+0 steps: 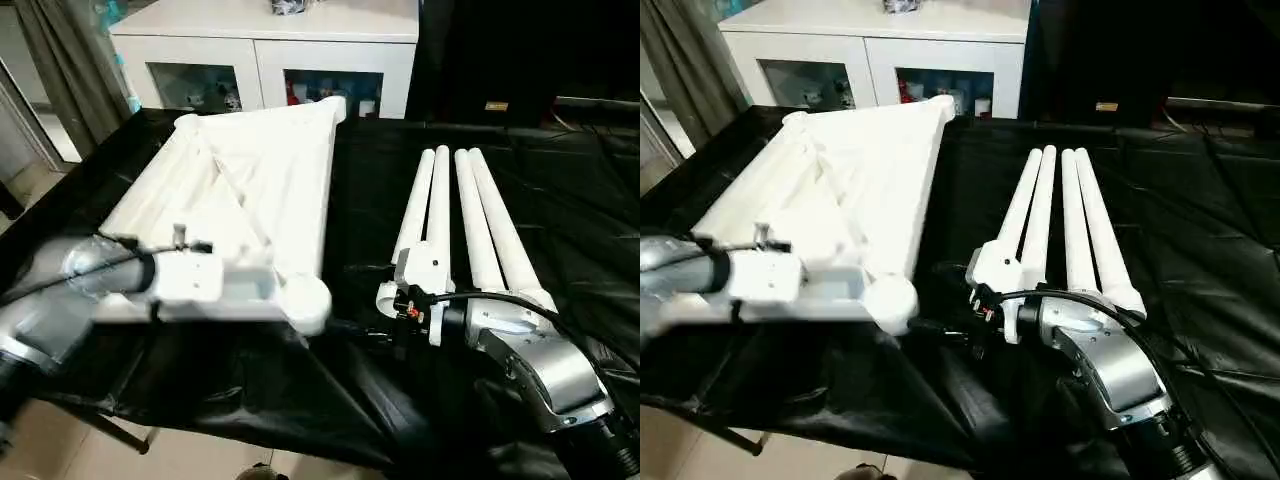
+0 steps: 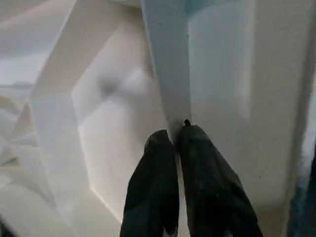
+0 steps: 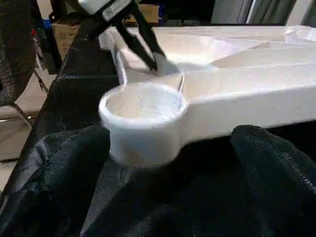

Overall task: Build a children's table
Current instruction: Move to table

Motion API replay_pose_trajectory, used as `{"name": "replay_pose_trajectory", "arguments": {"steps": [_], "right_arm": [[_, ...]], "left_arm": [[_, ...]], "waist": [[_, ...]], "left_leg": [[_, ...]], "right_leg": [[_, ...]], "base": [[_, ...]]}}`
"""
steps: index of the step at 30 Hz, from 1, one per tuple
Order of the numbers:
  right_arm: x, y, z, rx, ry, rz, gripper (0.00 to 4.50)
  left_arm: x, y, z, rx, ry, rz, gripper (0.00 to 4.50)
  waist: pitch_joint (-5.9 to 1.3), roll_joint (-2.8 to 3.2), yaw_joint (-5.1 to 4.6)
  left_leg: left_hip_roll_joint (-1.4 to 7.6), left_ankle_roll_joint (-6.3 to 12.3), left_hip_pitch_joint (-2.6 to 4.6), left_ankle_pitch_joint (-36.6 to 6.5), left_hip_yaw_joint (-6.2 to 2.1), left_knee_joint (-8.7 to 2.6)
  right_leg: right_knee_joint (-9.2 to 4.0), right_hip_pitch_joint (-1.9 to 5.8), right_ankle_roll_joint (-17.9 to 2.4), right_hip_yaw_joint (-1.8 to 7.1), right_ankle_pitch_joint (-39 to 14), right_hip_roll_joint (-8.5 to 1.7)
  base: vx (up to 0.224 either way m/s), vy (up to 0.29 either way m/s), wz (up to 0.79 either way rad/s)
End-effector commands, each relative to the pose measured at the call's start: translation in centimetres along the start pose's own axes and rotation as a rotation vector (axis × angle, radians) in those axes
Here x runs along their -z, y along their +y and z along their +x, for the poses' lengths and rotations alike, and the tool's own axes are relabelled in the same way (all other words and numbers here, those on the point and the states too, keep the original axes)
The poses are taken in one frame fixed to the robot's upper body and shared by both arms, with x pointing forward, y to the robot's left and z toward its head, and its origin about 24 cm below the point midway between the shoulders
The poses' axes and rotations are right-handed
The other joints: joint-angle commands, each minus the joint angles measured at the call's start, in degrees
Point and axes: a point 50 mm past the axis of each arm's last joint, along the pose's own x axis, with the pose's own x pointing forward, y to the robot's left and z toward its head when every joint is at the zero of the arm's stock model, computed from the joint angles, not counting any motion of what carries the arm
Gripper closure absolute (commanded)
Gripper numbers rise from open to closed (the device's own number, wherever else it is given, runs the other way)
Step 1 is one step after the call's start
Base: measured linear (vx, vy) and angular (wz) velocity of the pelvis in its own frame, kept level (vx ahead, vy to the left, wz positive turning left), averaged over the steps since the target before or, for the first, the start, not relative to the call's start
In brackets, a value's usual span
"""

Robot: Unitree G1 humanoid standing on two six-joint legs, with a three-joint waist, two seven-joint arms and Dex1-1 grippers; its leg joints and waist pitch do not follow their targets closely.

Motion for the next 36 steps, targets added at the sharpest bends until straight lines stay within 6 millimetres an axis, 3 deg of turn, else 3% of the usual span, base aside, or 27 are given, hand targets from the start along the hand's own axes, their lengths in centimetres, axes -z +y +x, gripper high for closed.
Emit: {"name": "replay_pose_trajectory", "arguments": {"steps": [1,4,7,9,12,17,20,23,25,27,28,31,36], "right_arm": [[-0.5,-0.2,0.1,0.004,-0.003,-0.026,0.07],[-0.4,-0.2,0.0,0.009,0.002,-0.025,0.07],[-0.3,-0.2,-0.1,0.012,0.004,-0.025,0.07],[-0.3,-0.1,-0.1,0.014,0.005,-0.025,0.07],[-0.3,-0.2,-0.4,0.021,0.011,-0.025,0.07],[-0.2,-0.2,-0.8,0.030,0.020,-0.022,0.07],[-0.2,-0.1,-0.9,0.030,0.020,-0.021,0.07],[-0.2,0.0,-1.2,0.028,0.021,-0.017,0.07],[-0.1,0.0,-1.3,0.023,0.025,-0.015,0.07],[-0.1,0.1,-1.3,0.016,0.029,-0.014,0.07],[0.0,0.1,-1.3,0.014,0.030,-0.013,0.07],[-0.1,0.2,-1.2,0.010,0.029,-0.014,0.07],[-0.1,0.3,-1.1,0.001,0.031,-0.013,0.07]], "left_arm": [[-0.9,2.3,-1.2,-0.172,-0.051,0.002,4.48],[-1.1,1.7,0.0,-0.157,-0.055,-0.004,4.48],[-1.2,1.5,0.8,-0.164,-0.063,-0.025,4.48],[-1.3,1.6,1.0,-0.179,-0.078,-0.057,3.82],[-1.6,1.6,1.0,-0.167,-0.099,-0.083,3.69],[-2.3,0.8,0.3,-0.090,-0.193,-0.140,3.32],[-2.6,0.2,-0.1,-0.036,-0.237,-0.173,3.03],[-3.2,-1.6,-0.6,0.106,-0.293,-0.246,2.91],[-3.4,-2.4,-0.3,0.136,-0.291,-0.249,2.59],[-3.4,-2.7,0.2,0.126,-0.278,-0.238,2.53],[-3.2,-2.7,0.6,0.107,-0.259,-0.231,2.49],[-3.2,-2.9,1.3,0.093,-0.247,-0.231,2.39],[-2.8,-3.5,2.5,0.128,-0.222,-0.262,2.39]], "waist": [[-4.82,0.89,0.32],[-4.93,1.00,0.36],[-4.91,0.99,0.48],[-4.88,1.02,0.41],[-4.78,0.93,0.35],[-4.29,0.81,0.67],[-4.38,0.76,0.72],[-4.37,0.59,0.55],[-4.41,0.82,0.48],[-4.30,0.93,0.53],[-4.26,0.41,0.48],[-4.33,0.69,0.52],[-4.45,0.56,0.51]], "left_leg": [[3.08,0.48,0.67,-8.66,-1.30,-4.49],[2.93,1.56,0.55,-6.71,-1.19,-4.17],[2.95,1.78,0.45,-7.18,-1.24,-4.22],[3.01,1.56,0.53,-7.93,-1.25,-4.27],[3.08,1.45,0.61,-8.62,-1.26,-4.34],[3.10,0.73,0.94,-12.56,-1.15,-4.77],[3.14,0.88,0.95,-11.86,-1.07,-4.78],[3.09,1.40,0.74,-11.16,-0.99,-4.83],[3.12,1.83,0.80,-10.54,-1.00,-4.79],[2.96,1.81,0.95,-11.75,-0.91,-4.77],[2.98,1.81,1.02,-11.95,-0.79,-4.76],[2.96,1.67,0.86,-11.43,-0.95,-4.85],[2.86,1.82,0.78,-10.66,-0.89,-4.78]], "right_leg": [[-3.61,3.27,-13.72,3.25,1.30,-5.03],[-3.43,3.29,-14.11,3.08,4.65,-4.95],[-3.59,3.46,-13.74,3.06,3.24,-5.13],[-3.76,3.44,-13.63,3.07,1.93,-5.12],[-3.87,3.40,-13.80,3.11,0.98,-5.12],[-4.66,3.23,-12.71,3.29,-7.95,-5.23],[-4.63,3.03,-12.38,3.40,-8.15,-5.17],[-4.66,2.98,-12.19,3.37,-8.18,-5.07],[-4.58,2.92,-12.12,3.32,-7.84,-4.95],[-4.96,2.80,-11.45,3.33,-10.34,-4.92],[-5.21,2.78,-11.10,3.41,-11.25,-4.88],[-5.13,2.88,-10.12,3.35,-11.75,-4.87],[-5.18,2.84,-9.95,3.38,-10.82,-4.89]], "base": [[0.000,0.000,0.00],[0.000,0.000,0.00],[0.000,0.000,0.00],[0.000,0.000,0.00],[0.000,0.000,0.00],[0.000,0.000,0.00],[0.000,0.000,0.00],[0.000,0.000,0.00],[0.000,0.000,0.00],[0.000,0.000,0.00],[0.000,0.000,0.00],[0.000,0.000,0.00],[0.000,0.000,0.00]]}}
